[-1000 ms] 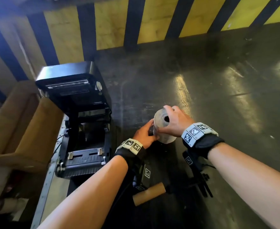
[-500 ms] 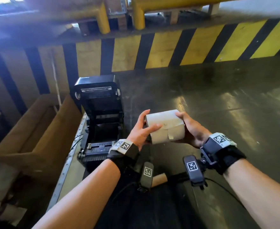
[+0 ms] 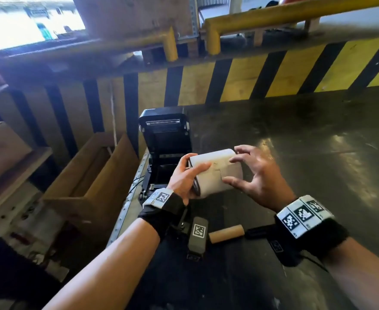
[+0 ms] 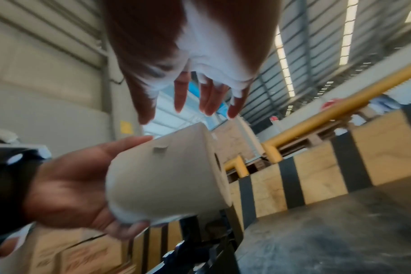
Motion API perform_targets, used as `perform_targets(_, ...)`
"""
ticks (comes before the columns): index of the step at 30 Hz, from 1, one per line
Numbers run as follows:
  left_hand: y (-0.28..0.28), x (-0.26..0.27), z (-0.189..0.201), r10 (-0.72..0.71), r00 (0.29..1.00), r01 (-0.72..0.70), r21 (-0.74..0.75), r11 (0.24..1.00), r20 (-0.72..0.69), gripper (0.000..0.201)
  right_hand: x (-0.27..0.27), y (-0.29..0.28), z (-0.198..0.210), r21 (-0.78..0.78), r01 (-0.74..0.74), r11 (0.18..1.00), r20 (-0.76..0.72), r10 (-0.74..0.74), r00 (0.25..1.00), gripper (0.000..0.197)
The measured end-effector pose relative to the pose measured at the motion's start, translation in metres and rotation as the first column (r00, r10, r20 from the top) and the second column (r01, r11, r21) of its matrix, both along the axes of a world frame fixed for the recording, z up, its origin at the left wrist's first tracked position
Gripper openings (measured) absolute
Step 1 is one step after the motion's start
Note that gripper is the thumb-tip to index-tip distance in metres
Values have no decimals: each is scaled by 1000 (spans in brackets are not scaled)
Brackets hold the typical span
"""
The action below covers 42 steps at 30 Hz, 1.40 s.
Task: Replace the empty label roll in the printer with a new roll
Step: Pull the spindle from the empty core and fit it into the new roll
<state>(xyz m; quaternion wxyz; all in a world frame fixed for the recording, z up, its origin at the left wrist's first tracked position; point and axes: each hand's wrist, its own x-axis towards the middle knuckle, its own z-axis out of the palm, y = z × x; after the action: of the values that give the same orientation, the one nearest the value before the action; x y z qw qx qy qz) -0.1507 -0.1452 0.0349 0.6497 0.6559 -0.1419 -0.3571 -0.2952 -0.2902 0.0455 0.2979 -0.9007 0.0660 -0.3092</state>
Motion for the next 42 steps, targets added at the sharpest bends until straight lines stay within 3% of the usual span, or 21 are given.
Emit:
perform_targets(4, 14, -2, -4, 20, 1000, -20, 29, 999, -7, 47, 5, 15, -13, -113, -69, 991, -86, 60, 995, 34)
perform_targets(12, 27, -7, -8, 59, 997, -56, 62, 997, -54, 49, 7, 25, -19, -130, -79, 988, -49, 73, 996, 17)
perform_targets(19, 25, -12, -9, 110, 993, -114, 94, 989, 54, 42, 3, 16, -21, 130, -107, 986, -34, 112, 993, 11)
perform_targets(26, 17, -14, -18, 65, 988, -87, 160, 983, 141, 49, -2, -13, -27, 370, -76, 926, -198, 159, 967, 10)
perform_targets(31, 9, -4, -28, 47, 986, -78, 197, 977, 160, 50, -2, -55, -41, 432, 79, 899, -260, 40, 965, 12)
perform_targets(33, 5, 3, -32, 51, 984, -87, 213, 973, 169, 50, 3, -78, -53, 350, 162, 923, -368, -24, 930, 12)
perform_targets(36, -4, 12, -40, 55, 985, -94, 243, 965, 162, 47, 15, -108, -74, 156, 230, 961, -598, -94, 796, 15)
perform_targets(42, -24, 20, -57, 37, 990, -80, 327, 942, 136, 49, 48, -123, -117, -34, 168, 985, -818, -124, 562, 21)
